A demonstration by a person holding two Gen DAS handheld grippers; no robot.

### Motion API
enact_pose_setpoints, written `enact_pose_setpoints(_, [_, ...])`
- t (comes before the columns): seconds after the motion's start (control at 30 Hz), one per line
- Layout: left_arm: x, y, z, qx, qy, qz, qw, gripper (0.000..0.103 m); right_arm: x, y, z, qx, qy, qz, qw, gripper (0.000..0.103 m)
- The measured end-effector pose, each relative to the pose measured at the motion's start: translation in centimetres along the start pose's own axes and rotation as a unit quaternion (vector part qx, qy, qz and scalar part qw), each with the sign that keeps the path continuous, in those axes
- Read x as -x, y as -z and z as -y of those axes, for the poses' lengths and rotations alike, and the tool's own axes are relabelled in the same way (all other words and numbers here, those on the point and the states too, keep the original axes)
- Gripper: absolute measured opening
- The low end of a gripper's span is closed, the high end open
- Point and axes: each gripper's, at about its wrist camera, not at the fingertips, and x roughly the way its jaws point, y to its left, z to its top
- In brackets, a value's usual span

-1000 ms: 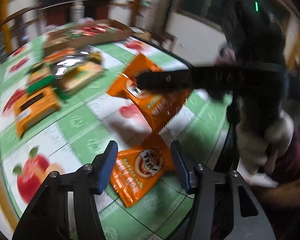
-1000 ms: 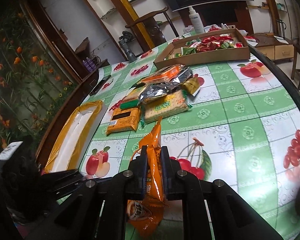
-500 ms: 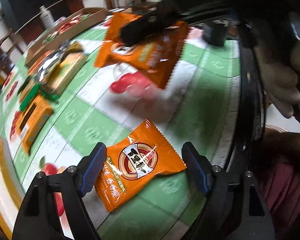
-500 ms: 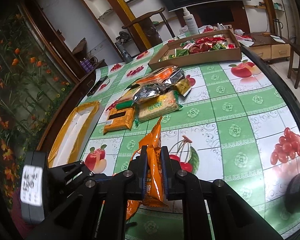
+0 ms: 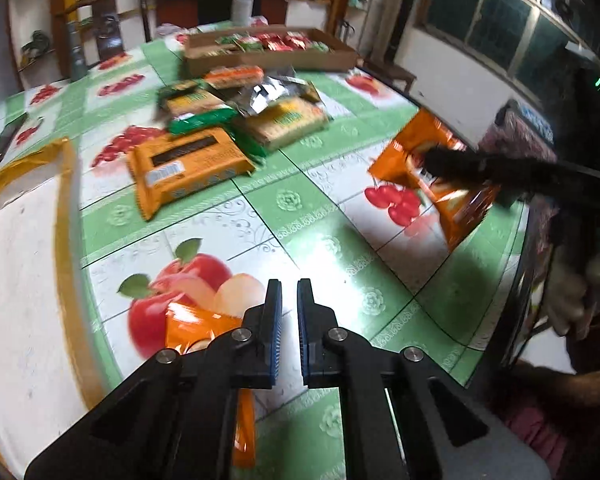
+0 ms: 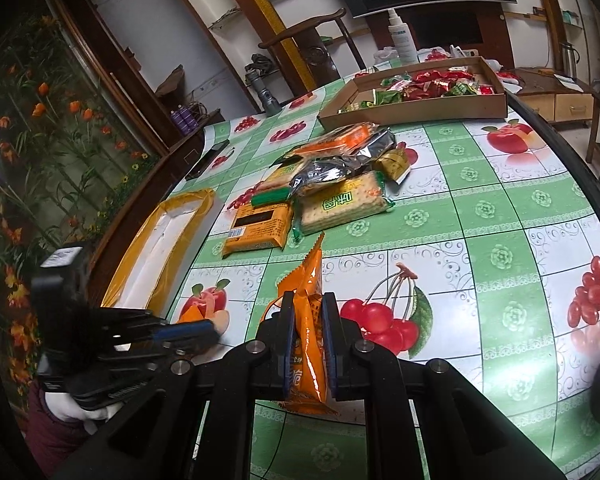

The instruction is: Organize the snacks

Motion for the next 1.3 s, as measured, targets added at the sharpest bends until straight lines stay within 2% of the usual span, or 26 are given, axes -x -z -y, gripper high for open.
enact_pose_setpoints(0.13, [2.0,0.6,0.4,0.004,-0.012,0.008,0.9999,0.006,-0.4,0.1,0.1,-0.005,-0.008,-0.005,1.000,0.012])
enact_pose_setpoints(0.2, [2.8,1.0,0.4,-0.004,-0.029,0.006,0.9995,0.019,-0.6,0.3,0.0,-0.005,-0.012,-0.008,1.000,0.012])
enact_pose_setpoints(0.27, [2.6,0.8,-0.5,-0.016,-0.060,0.004,0.9981,0.057,-0.7,0.4,-0.1,-0.004,-0.015,-0.010,1.000,0.013])
enact_pose_setpoints(0.33, [2.1,1.0,-1.0,-0.031,-0.079,-0.010,0.9964,0.068,-0.8,0.6,-0.3,-0.002,-0.020,-0.012,1.000,0.013])
enact_pose_setpoints(0.37, [1.7,1.2,-1.2,-0.038,-0.076,-0.021,0.9961,0.068,-0.9,0.7,-0.3,-0.002,-0.021,-0.013,1.000,0.013])
enact_pose_setpoints(0.5, [-0.8,1.4,-1.4,-0.070,-0.115,-0.069,0.9885,0.068,-1.3,0.9,-0.8,0.001,-0.027,-0.018,0.999,0.013])
enact_pose_setpoints(0.57, [-1.6,1.5,-1.5,-0.073,-0.113,-0.085,0.9872,0.068,-1.2,1.0,-1.0,0.004,-0.028,-0.018,0.999,0.013])
enact_pose_setpoints(0.6, [-1.5,1.5,-1.6,-0.066,-0.103,-0.081,0.9892,0.068,-1.2,1.0,-1.1,0.005,-0.027,-0.018,0.999,0.013])
enact_pose_setpoints(0.63, [-1.5,1.5,-1.7,-0.060,-0.094,-0.086,0.9900,0.063,-1.1,1.0,-1.2,0.008,-0.027,-0.018,0.999,0.013])
enact_pose_setpoints(0.67, [-1.4,1.6,-1.6,-0.053,-0.087,-0.083,0.9913,0.050,-1.0,0.9,-1.1,0.009,-0.026,-0.018,0.999,0.013])
enact_pose_setpoints(0.83, [-0.6,2.3,-0.5,-0.037,-0.080,-0.062,0.9942,0.044,-1.5,0.7,-1.4,0.010,-0.030,-0.020,0.999,0.013])
enact_pose_setpoints(0.97, [1.6,2.5,-1.1,0.014,-0.037,-0.023,0.9989,0.043,-1.9,0.5,-2.6,0.021,-0.037,-0.026,0.999,0.013])
enact_pose_setpoints(1.07, [4.5,2.7,-2.5,0.059,-0.014,0.018,0.9980,0.043,-2.1,0.0,-4.5,0.039,-0.047,-0.030,0.998,0.013])
enact_pose_setpoints(1.2, [7.7,3.1,-5.6,0.109,-0.042,0.058,0.9915,0.043,-3.3,-0.8,-7.9,0.058,-0.074,-0.045,0.995,0.013])
enact_pose_setpoints(1.3, [9.6,4.0,-9.5,0.164,-0.096,0.079,0.9785,0.043,-5.0,-1.3,-11.2,0.070,-0.102,-0.062,0.990,0.013])
